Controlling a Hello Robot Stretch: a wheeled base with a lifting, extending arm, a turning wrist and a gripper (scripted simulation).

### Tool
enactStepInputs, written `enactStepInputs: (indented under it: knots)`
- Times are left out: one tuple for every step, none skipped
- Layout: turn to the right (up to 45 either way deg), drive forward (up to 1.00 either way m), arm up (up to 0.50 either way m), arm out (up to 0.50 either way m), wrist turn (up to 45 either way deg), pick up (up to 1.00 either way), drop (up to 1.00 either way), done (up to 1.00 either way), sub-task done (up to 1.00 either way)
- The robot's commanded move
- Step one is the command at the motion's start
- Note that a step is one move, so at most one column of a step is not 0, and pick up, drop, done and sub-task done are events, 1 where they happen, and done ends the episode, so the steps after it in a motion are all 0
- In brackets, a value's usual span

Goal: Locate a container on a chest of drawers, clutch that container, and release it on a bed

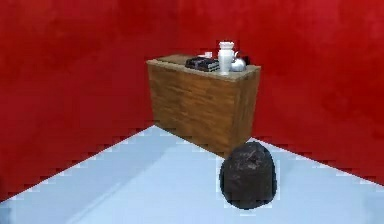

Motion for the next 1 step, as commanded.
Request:
enactStepInputs:
  knots:
    - [0.0, 0.15, 0.00, 0.00, 0.0, 0.00, 0.00, 0.00, 0.00]
